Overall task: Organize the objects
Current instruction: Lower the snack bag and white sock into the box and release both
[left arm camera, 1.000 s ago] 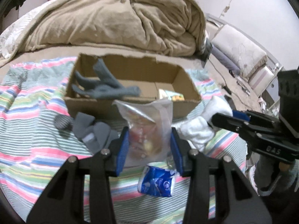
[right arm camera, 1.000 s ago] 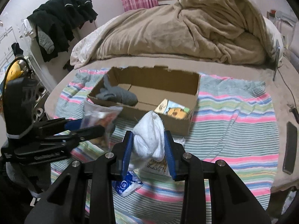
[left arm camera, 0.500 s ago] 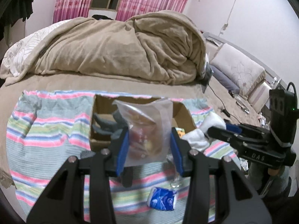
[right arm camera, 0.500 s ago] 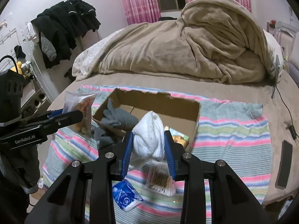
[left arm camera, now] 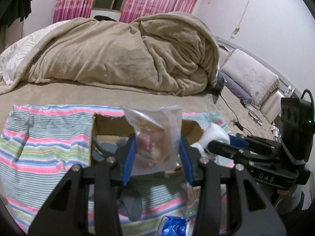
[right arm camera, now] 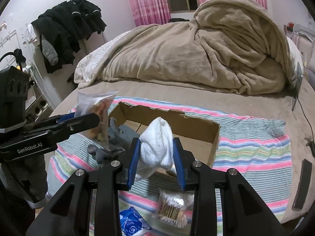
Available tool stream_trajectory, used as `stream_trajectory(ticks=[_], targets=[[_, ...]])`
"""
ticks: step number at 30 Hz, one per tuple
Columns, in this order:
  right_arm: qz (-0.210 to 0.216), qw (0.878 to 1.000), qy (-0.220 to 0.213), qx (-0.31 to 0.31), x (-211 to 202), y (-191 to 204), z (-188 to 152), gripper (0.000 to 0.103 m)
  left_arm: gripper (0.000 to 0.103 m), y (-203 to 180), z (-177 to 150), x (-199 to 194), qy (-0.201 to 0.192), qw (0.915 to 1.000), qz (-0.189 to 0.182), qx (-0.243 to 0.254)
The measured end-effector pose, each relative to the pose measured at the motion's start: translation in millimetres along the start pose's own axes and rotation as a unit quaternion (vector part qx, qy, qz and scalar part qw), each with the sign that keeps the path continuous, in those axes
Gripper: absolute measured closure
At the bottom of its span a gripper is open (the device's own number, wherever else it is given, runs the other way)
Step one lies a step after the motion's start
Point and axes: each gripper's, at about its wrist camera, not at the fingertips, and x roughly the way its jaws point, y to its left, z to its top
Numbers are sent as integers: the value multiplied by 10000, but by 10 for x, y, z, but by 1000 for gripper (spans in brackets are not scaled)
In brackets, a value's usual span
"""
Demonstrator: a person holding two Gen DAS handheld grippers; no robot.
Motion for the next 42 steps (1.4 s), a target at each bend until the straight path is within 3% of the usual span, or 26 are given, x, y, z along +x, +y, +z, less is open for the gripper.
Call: stream_trajectory(ticks=[15,22,25,26,31,33,40,42], targets=[[119,9991,364,178,687,-153,83,68,59,141,1,732,507,9986,-114,42],[66,9982,537,267,990,-270,60,68,58,185,-44,1083,921,9957,-122,71],[-3,9981,532,326,1045,-320,49,65,52,209,-60,1150,981,9952,-26,28],[-18,9980,519,358,1043,-336,50,62,46,224,-56,1150,974,9952,18,-6],[-100,9984,370,423,908,-367,76,50,35,244,-33,1021,875,9961,96,-94],[-129,9985,297,444,830,-367,80,39,34,232,-23,908,797,9967,123,-118],[-225,9989,138,378,501,-256,44,38,33,187,-54,471,541,9982,238,-137],[-263,9990,97,356,403,-221,14,37,27,158,-93,321,456,9984,300,-110]])
